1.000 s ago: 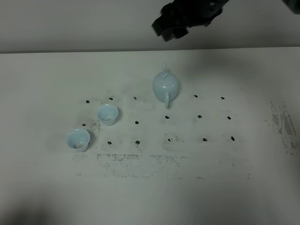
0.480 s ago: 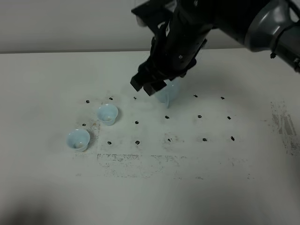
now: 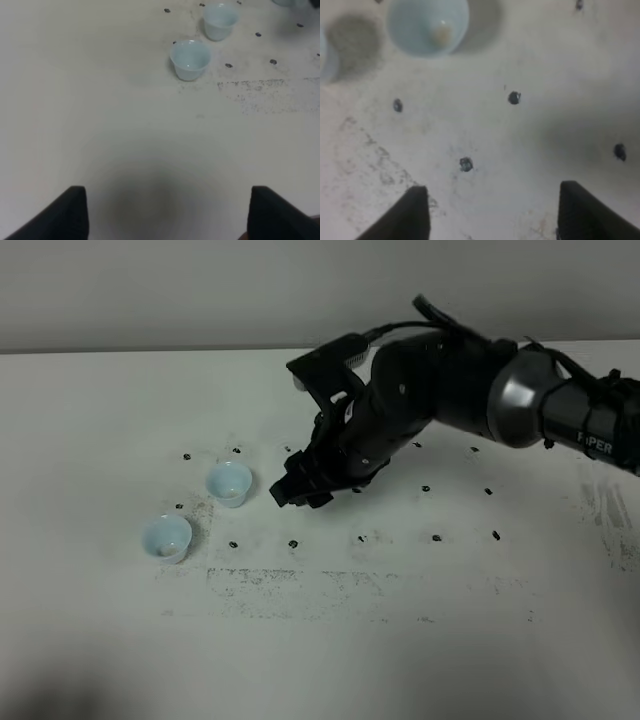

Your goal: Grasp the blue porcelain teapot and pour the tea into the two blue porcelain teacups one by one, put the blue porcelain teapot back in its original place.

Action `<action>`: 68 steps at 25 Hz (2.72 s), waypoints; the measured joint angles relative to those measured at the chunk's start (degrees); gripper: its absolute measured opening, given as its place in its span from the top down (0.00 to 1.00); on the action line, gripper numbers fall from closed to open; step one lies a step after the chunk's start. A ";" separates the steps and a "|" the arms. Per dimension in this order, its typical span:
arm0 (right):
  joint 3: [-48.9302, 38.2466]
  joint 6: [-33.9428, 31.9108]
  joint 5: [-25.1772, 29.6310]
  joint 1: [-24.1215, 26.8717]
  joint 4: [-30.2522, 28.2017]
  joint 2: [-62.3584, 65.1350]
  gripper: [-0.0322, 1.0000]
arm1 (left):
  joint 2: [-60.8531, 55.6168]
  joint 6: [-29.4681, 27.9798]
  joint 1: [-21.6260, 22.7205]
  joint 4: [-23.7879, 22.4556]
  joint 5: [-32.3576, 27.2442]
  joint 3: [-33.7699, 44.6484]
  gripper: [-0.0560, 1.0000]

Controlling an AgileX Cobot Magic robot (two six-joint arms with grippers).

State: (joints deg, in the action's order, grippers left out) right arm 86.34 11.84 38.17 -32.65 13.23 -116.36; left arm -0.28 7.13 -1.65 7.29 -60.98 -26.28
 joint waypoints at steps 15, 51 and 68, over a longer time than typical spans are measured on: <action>-14.41 3.86 -31.02 0.00 2.06 -0.05 0.45 | 0.00 0.00 0.00 0.00 0.00 0.00 0.35; -14.53 3.60 -39.82 0.19 0.95 -5.28 0.45 | 0.00 -0.05 0.00 0.00 0.00 0.00 0.35; -14.53 3.66 -35.83 2.69 -2.25 -5.28 0.45 | 0.00 -0.05 0.00 0.00 0.00 0.00 0.35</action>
State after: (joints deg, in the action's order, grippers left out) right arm 71.81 15.50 2.35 -29.96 10.98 -121.64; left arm -0.28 7.08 -1.65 7.29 -60.98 -26.28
